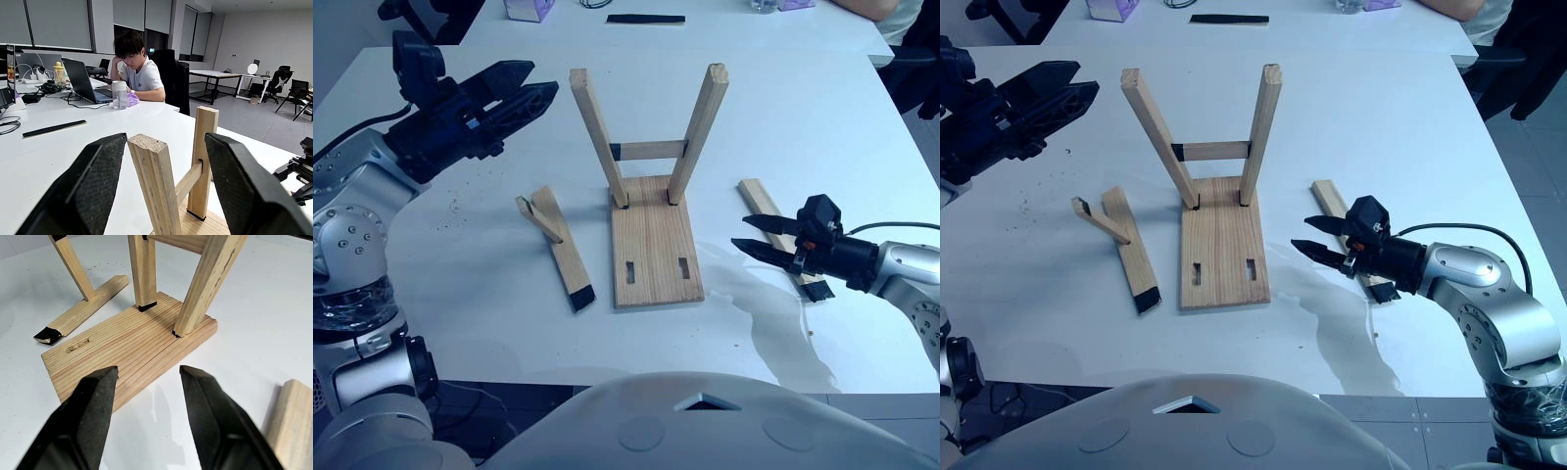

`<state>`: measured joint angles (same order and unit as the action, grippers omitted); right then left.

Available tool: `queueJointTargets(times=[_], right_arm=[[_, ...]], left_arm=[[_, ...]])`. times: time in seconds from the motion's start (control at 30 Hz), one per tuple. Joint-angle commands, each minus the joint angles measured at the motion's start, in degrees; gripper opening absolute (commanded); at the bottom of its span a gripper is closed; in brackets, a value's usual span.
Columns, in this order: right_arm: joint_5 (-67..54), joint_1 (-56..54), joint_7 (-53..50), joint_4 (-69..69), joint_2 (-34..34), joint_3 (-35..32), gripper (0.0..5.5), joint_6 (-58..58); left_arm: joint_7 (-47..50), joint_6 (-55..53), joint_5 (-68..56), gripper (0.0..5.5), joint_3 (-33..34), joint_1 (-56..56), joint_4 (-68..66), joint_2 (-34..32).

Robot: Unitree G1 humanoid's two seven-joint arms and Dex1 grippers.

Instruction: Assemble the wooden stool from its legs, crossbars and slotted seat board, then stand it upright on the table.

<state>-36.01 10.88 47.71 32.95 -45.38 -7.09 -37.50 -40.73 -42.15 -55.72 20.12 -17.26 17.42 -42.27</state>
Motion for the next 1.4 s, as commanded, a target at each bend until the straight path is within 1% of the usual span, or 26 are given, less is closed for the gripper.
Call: queueJointTargets(times=[0.03, 0.1, 0.2, 0.3, 0.37, 0.43, 0.53, 0.6, 0.7, 0.73, 0.8, 0.87, 0.9, 0.93, 1.0, 1.07, 1.13, 1.2, 1.3, 1.4], right_arm=[[0.0, -0.6, 0.4, -0.1, -0.6, -0.3, 2.33, 0.0], [0.3, -0.9, 0.5, -0.4, -0.5, 0.2, 2.33, 0.2], [0.5, -2.1, 1.3, -1.4, -0.6, 1.1, 2.33, 0.2], [1.2, -3.9, 2.4, -3.3, -0.9, 2.2, 2.33, 0.4], [1.6, -5.2, 3.3, -4.5, -1.2, 2.9, 2.33, 0.6], [1.7, -5.9, 4.1, -5.0, -1.7, 2.8, 2.33, 0.7], [1.5, -5.9, 4.6, -5.0, -1.9, 2.2, 2.33, 0.6], [1.6, -5.4, 4.4, -4.8, -1.7, 1.9, 2.33, 0.8], [1.4, -3.4, 3.1, -3.4, -1.0, 1.0, 2.33, 0.9], [1.4, -2.9, 2.7, -3.0, -0.8, 0.8, 2.33, 0.9], [1.3, -2.4, 2.1, -2.5, -0.5, 0.6, 2.33, 0.9], [1.3, -2.1, 1.8, -2.2, -0.3, 0.6, 2.33, 0.9], [1.2, -2.0, 1.8, -2.1, -0.3, 0.6, 2.33, 0.9], [1.1, -1.7, 1.8, -2.0, -0.3, 0.3, 2.33, 1.0], [1.0, -0.9, 1.6, -1.6, -0.3, -0.3, 2.33, 0.9], [1.0, -0.4, 1.1, -1.2, -0.1, -0.5, 2.33, 0.8], [1.3, -0.8, 0.9, -1.4, 0.3, 0.2, 2.33, 0.8], [1.5, -0.6, 0.4, -1.1, 0.6, 0.6, 2.33, 0.9], [1.6, -0.2, 0.4, -0.8, 0.6, 0.7, 2.33, 1.0], [1.5, 0.8, 0.3, -0.5, 0.6, 0.2, 2.33, 1.2]], left_arm=[[-0.1, -0.6, -0.3, 2.95, 0.3, 2.0, 1.5, 0.2], [-1.1, 0.6, 1.5, 2.95, -1.1, 5.7, 2.0, 1.1], [-3.2, 3.6, 5.4, 2.95, -5.0, 13.5, 1.0, 3.7], [-5.7, 11.4, 14.7, 2.95, -10.1, 20.8, -6.7, 6.0], [-5.6, 15.2, 17.8, 2.95, -11.3, 22.6, -10.6, 7.6], [-4.1, 14.7, 14.1, 2.95, -9.3, 20.7, -7.7, 8.9], [0.4, 10.5, 2.6, 2.95, -3.5, 13.4, 0.2, 8.2], [3.9, 7.7, -4.2, 2.95, 0.3, 7.7, 3.8, 6.1], [6.6, 4.0, -10.3, 2.95, 2.9, 0.3, 6.5, 2.1], [6.8, 2.9, -11.0, 2.95, 3.0, -0.4, 7.5, 0.7], [5.5, 1.5, -10.6, 2.95, 2.7, 2.4, 10.9, -1.8], [0.8, 1.1, -7.9, 2.95, 2.1, 11.8, 16.0, -3.7], [-2.3, 1.6, -5.2, 2.95, 1.4, 18.3, 19.1, -4.8], [-4.5, 3.5, 0.5, 2.95, -1.3, 25.1, 22.2, -6.4], [-5.1, 8.5, 13.6, 2.95, -8.9, 33.0, 24.2, -8.9], [-3.4, 10.8, 19.9, 2.95, -13.8, 35.0, 22.3, -7.6], [-0.5, 12.1, 24.6, 2.95, -17.9, 34.9, 18.8, -4.5], [3.4, 14.3, 31.9, 2.95, -22.5, 34.1, 13.4, -2.0], [5.4, 16.3, 37.0, 2.95, -24.5, 34.7, 10.2, -0.6], [3.1, 17.8, 39.8, 2.95, -25.3, 36.3, 9.5, -2.5]])
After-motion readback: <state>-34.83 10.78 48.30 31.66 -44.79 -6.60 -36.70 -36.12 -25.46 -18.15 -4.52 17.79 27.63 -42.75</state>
